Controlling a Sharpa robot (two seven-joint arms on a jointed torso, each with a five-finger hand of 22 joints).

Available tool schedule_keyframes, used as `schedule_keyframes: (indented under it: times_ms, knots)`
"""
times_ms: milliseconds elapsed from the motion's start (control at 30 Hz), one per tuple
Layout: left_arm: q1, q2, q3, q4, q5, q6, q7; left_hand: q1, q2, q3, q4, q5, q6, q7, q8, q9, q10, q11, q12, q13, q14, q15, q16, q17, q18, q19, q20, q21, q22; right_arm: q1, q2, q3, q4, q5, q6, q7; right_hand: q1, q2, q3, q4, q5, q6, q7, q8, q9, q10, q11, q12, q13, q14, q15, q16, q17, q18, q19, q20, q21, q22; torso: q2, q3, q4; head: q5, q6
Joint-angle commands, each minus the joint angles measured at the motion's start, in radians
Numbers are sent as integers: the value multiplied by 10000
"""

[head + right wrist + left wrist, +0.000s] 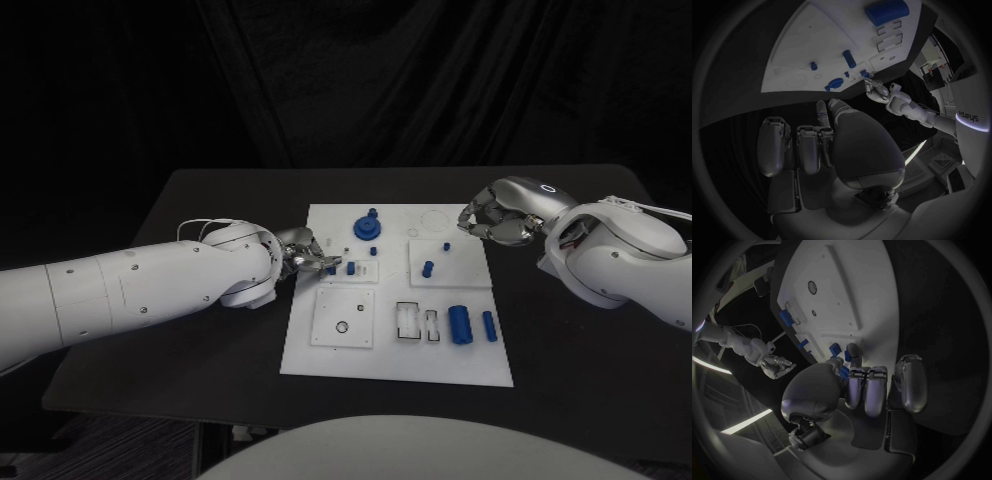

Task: Assemble the parts on the task board

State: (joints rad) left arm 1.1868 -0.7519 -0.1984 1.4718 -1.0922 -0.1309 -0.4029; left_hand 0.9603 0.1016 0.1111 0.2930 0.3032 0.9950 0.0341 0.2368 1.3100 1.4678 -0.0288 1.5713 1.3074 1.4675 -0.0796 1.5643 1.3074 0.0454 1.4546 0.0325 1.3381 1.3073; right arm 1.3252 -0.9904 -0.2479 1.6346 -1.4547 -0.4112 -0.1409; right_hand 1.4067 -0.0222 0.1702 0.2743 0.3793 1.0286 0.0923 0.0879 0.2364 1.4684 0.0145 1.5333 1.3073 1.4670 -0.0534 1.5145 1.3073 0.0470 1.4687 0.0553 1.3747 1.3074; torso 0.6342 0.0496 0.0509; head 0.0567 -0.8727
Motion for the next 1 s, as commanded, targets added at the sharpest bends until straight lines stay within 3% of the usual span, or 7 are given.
schedule_keyframes:
  times_ms: [33,67,100,267,633,833,1000]
  knots:
    - [-185,13,-129,-69,70,315,-230,-412,67,-360,17,-774,-183,162,-381,-58,1030,99,-5,2634,1033,110,65,2634,107,-22,105,-57,1883,-28,-1,6,1,-21,114,-189,97,-16,46,0,35,3,55,-61,-9,650,11,-42,2162,859,10,-35,1839,-5,230,5,-49,2018,0,-3,-5,11,1]
    - [-188,15,-129,-78,70,292,-223,-492,66,-433,17,-906,-190,172,-424,-96,1030,109,-5,2634,1033,119,65,2634,108,-22,109,-58,1883,-28,-1,6,1,-21,122,-193,97,-16,46,0,35,3,55,-61,-9,650,11,-42,2162,859,10,-35,1839,-5,230,5,-49,2018,-1,-4,-4,10,1]
    - [-190,17,-129,-87,70,265,-216,-1051,102,-960,12,-1523,-363,274,-770,-407,1030,205,-5,2634,1033,188,65,2634,109,-26,163,-74,1879,-28,-1,6,2,-21,129,-197,97,-16,46,0,35,3,55,-61,-9,650,11,-42,2162,859,10,-35,1839,-5,230,5,-49,2018,0,-4,-1,1,1]
    - [-203,16,-129,-117,70,120,-151,-1951,517,-2150,53,-2489,-220,354,-1101,-892,1030,273,-5,2634,1033,266,65,2634,110,-8,256,-59,1886,-30,-4,6,4,-21,153,-212,97,-16,46,0,35,3,55,-61,-9,650,11,-42,2162,859,10,-35,1839,-5,230,5,-49,2018,9,-1,1,-1,1]
    - [-216,5,-129,-133,70,-234,75,-2313,981,-3155,0,-2546,172,251,-969,-915,1030,190,-5,2634,1033,199,65,2634,95,48,200,31,1911,-35,-8,6,17,-21,191,-238,88,-29,43,8,34,4,60,-62,-10,651,15,-41,2164,857,12,-42,1830,-1,223,7,-66,2012,21,-2,-1,18,1]
    - [-217,-96,-128,-60,70,-1353,807,-1817,1301,-3389,-29,-2457,256,195,-712,-696,1030,140,-5,2634,1033,157,65,2634,67,123,160,155,1949,-38,-36,6,18,-21,193,-239,88,-29,43,8,34,4,60,-62,-10,651,15,-41,2164,857,12,-42,1830,-1,223,7,-66,2012,19,-1,-2,12,1]
    - [-216,-263,-127,53,70,-2606,1579,-969,1461,-3802,-19,-1815,210,111,-172,-110,1030,67,-5,2634,1033,101,65,2634,42,196,99,283,1985,-39,-69,6,20,-21,201,-245,88,-29,43,8,34,4,60,-62,-10,651,15,-41,2164,857,12,-42,1830,-1,223,7,-66,2012,19,-6,-2,16,1]
